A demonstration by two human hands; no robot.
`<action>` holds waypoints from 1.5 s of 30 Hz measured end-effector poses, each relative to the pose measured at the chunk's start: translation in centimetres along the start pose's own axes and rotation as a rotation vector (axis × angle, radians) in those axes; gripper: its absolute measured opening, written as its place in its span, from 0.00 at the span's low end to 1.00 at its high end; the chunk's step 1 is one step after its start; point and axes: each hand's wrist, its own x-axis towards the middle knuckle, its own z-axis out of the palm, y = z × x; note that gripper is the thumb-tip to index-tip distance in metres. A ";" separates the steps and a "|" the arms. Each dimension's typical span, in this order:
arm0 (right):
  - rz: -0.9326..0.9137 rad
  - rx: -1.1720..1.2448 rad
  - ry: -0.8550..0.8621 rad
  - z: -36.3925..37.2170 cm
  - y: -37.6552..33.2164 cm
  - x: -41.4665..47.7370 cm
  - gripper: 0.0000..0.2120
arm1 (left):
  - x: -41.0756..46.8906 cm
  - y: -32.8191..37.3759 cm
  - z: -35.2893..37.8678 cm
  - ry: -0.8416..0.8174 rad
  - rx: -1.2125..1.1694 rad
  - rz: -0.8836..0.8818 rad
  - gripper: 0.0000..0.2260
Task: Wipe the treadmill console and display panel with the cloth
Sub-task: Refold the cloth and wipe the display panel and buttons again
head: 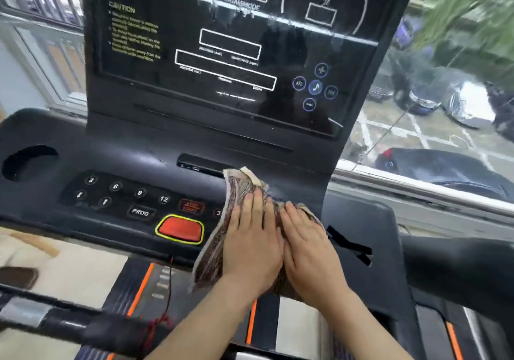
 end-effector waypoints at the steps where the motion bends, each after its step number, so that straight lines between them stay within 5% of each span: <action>1: 0.002 0.006 -0.003 0.0 0.3 0.5 0.27 | 0.1 0.1 0.0 -0.005 0.012 0.000 0.26; 7: -0.027 -0.074 0.035 -0.3 -0.6 6.0 0.29 | 0.0 -1.4 -1.9 -0.087 0.156 -0.177 0.28; 16: -0.116 -0.055 0.022 -0.3 2.4 1.1 0.28 | -1.9 1.3 0.3 0.092 0.067 -0.085 0.24; 21: -0.088 -0.079 0.038 -1.1 2.7 5.8 0.29 | 2.7 1.2 0.6 0.088 0.118 -0.031 0.27; 27: -0.111 0.001 -0.017 -0.1 2.8 -0.3 0.28 | -1.6 1.2 0.6 0.017 0.134 0.050 0.28; 38: -0.078 -0.080 0.085 -0.7 2.1 6.6 0.28 | 4.8 0.2 0.5 0.071 0.134 -0.035 0.29; 45: -0.220 0.027 -0.011 -0.5 1.7 1.4 0.27 | -1.8 -0.9 0.2 0.018 0.139 -0.123 0.31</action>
